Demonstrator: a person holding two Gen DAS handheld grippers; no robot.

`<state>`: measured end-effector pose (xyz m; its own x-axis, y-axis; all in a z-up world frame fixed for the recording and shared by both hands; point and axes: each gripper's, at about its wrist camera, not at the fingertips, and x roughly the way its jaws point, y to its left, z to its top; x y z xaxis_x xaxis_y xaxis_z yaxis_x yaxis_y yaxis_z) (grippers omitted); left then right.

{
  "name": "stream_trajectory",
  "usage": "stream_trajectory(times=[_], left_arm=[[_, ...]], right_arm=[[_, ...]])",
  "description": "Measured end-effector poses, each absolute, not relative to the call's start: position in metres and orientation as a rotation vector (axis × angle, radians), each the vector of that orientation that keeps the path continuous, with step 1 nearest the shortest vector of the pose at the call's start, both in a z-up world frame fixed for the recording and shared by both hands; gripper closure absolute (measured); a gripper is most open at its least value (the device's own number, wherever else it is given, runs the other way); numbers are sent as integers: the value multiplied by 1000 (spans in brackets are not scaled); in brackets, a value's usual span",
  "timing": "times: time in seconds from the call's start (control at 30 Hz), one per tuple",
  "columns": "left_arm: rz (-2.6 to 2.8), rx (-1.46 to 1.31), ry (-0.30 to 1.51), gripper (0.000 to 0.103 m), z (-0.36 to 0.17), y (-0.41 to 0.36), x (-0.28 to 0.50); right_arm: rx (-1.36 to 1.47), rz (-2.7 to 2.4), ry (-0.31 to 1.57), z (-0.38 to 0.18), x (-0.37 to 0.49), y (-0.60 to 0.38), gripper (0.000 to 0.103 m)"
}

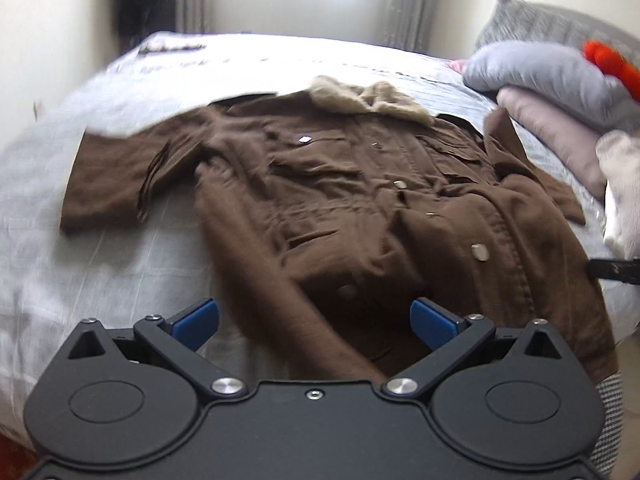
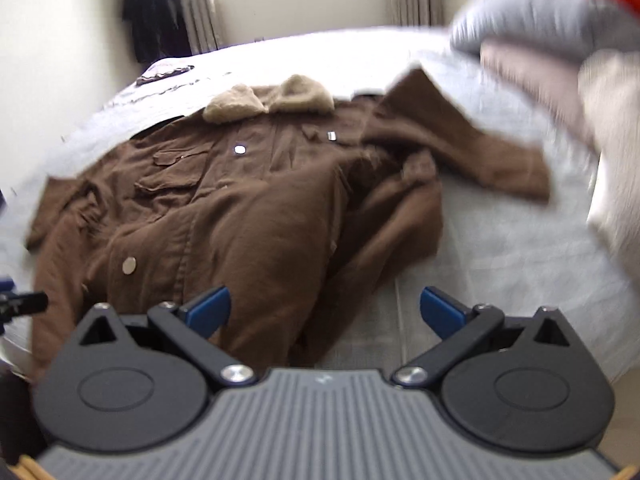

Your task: Fold large clothes

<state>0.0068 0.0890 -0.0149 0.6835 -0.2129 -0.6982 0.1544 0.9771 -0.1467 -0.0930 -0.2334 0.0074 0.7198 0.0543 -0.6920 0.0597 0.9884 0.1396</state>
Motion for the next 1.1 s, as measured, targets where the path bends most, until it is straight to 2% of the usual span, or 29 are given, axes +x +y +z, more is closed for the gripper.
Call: stream_trajectory(times=[0.17, 0.27, 0.33, 0.4, 0.43, 0.47, 0.5, 0.53, 0.57, 0.63, 0.8, 0.9, 1.0, 1.07, 1.1], left_arm=[[-287, -283, 867, 2, -33, 121, 10], [-343, -385, 895, 3, -44, 122, 14], [-383, -425, 915, 3, -50, 114, 17], [-412, -436, 945, 15, -57, 103, 19], [-416, -436, 964, 29, -61, 98, 20], [-411, -428, 980, 54, -66, 92, 20], [-395, -414, 982, 64, -68, 89, 18], [-359, -388, 967, 79, -67, 91, 14], [-354, -391, 949, 89, -64, 96, 12], [-356, -439, 906, 93, -51, 115, 2], [-289, -443, 766, 96, -5, 175, -29], [-284, -442, 791, 95, -6, 199, -34], [-231, -328, 933, 87, -40, 193, -22], [-177, -280, 999, 74, -61, 189, -19], [-167, -282, 997, 70, -64, 190, -20]], right_arm=[[322, -15, 790, -4, -92, -280, 2], [365, -17, 818, -18, -82, -289, 15], [411, -1, 855, -33, -67, -290, 32], [469, 31, 898, -52, -51, -288, 40], [497, 51, 916, -62, -44, -285, 44], [524, 70, 918, -71, -39, -282, 45], [531, 87, 895, -76, -37, -278, 64], [525, 107, 871, -78, -36, -275, 93], [546, 126, 874, -80, -36, -274, 94], [559, 131, 853, -73, -44, -277, 98], [463, 68, 710, -12, -94, -298, 98], [412, -13, 628, 26, -125, -327, 99], [393, -75, 679, 26, -130, -353, 97], [362, -128, 759, 13, -123, -356, 89], [340, -176, 787, 7, -120, -354, 74]])
